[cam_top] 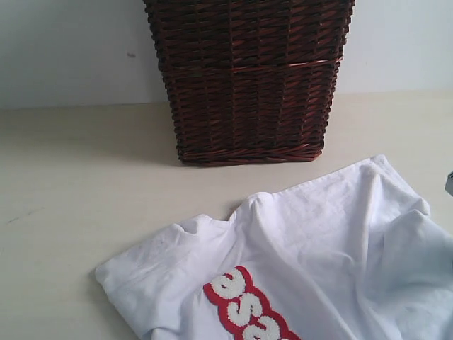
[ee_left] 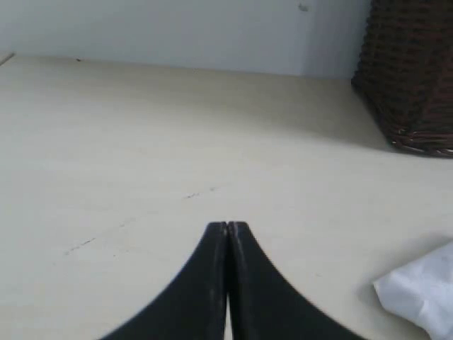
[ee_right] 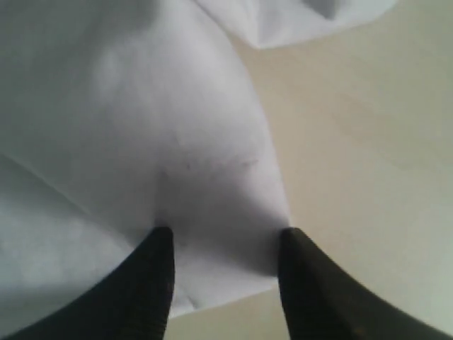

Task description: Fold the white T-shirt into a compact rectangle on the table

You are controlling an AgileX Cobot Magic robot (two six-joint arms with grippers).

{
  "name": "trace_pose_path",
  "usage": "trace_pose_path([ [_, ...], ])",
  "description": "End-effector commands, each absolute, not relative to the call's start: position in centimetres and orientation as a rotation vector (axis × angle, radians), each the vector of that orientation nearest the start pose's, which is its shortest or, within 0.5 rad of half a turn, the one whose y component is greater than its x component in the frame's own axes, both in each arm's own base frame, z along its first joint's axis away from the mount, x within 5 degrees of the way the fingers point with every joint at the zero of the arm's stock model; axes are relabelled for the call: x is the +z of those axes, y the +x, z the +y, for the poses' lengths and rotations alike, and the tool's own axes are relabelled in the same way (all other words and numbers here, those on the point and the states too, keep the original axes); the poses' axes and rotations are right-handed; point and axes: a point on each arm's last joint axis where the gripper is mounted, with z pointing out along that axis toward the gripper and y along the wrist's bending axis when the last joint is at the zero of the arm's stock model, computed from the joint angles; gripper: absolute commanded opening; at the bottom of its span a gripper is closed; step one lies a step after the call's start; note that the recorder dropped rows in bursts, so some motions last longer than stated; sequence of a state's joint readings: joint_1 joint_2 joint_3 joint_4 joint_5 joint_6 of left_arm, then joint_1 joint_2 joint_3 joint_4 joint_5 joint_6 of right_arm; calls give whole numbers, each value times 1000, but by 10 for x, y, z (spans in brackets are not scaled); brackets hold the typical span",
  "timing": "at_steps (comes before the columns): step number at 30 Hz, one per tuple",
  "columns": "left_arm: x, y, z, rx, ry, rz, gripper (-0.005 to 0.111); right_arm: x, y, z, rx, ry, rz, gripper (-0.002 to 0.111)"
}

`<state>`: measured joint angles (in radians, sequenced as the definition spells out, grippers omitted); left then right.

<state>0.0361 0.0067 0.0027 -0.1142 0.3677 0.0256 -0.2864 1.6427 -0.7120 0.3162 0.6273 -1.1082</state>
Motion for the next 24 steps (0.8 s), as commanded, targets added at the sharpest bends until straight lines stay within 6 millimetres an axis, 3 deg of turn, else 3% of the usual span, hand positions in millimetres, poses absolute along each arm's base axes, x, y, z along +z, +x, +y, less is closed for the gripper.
trace_pose_path([
  [1, 181, 53, -2, -72, -86, 1838, 0, 134, 248, -54, 190, -839, 2801, 28],
  [4, 181, 53, -2, -72, -86, 1838, 0, 141, 246, -52, 198, -833, 2787, 1],
  [11, 181, 53, -2, -72, -86, 1838, 0, 180, 234, -40, 249, -872, 2676, 0],
  [14, 181, 53, -2, -72, -86, 1838, 0, 187, 232, -40, 214, -878, 2647, 0],
  [17, 181, 53, -2, -72, -86, 1838, 0, 178, 236, -44, 181, -893, 2664, 16],
  [21, 181, 53, -2, -72, -86, 1838, 0, 151, 242, -47, 236, -918, 2741, 65],
  [24, 181, 53, -2, -72, -86, 1838, 0, 132, 249, -52, 200, -948, 2746, 68],
])
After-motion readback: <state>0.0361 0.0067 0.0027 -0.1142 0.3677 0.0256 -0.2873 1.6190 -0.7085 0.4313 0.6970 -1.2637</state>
